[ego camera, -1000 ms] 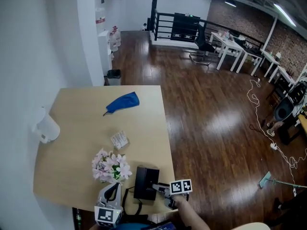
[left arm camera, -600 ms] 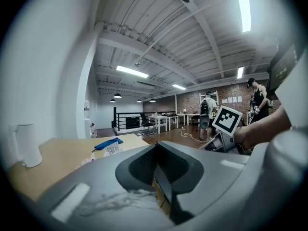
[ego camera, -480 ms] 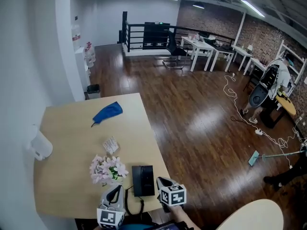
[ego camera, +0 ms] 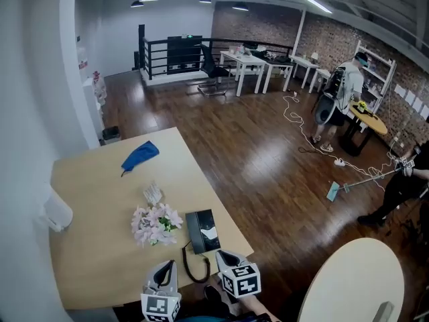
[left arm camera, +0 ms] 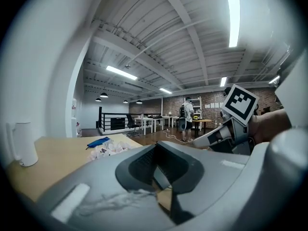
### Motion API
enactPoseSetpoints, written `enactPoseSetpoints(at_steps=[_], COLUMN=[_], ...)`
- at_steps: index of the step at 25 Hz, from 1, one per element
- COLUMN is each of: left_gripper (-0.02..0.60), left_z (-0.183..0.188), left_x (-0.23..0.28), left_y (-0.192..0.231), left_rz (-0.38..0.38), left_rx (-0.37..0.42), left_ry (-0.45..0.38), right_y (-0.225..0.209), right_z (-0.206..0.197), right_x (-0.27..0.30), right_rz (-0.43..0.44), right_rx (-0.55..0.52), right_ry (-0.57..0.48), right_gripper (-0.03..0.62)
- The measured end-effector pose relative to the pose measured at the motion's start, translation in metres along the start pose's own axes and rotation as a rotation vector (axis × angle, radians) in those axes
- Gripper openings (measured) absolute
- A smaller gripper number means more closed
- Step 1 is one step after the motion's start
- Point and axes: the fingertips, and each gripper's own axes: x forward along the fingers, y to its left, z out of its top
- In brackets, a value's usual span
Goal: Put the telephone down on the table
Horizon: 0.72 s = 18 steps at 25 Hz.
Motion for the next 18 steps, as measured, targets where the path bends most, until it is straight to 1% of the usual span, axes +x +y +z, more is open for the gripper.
enactPoseSetpoints(at_steps=[6,11,14,18], left_gripper=[0.014,0.014,0.014,0.014], left_z=[-0.001,0.003,0.004,0.005], left_x=[-0.033,-0.054,-0.064,-0.079], left_y=[-0.027,-0.056,-0.073,-0.089], left_rz=[-0.106,-0.176,-0.196,-0.195], left_rx=[-0.028,-0.039,-0.032,-0.018], left_ry=[-0.018,-0.041,-0.051,-0.039], right_y=[0.037,0.055,0.059,0.061], right_z=[-0.03,-0.045,-0.052,-0.064], right_x=[-0.056,-0.091,-0.112,-0.127], right_rz=[-0.06,-0.091,-0.103,-0.092], right_rx=[-0.019,-0.029,-0.024,-0.003], right_ry=[0.009,-0.009,-0.03,-0.046], right_gripper=[-0.009,-0.009,-0.008,-0.008])
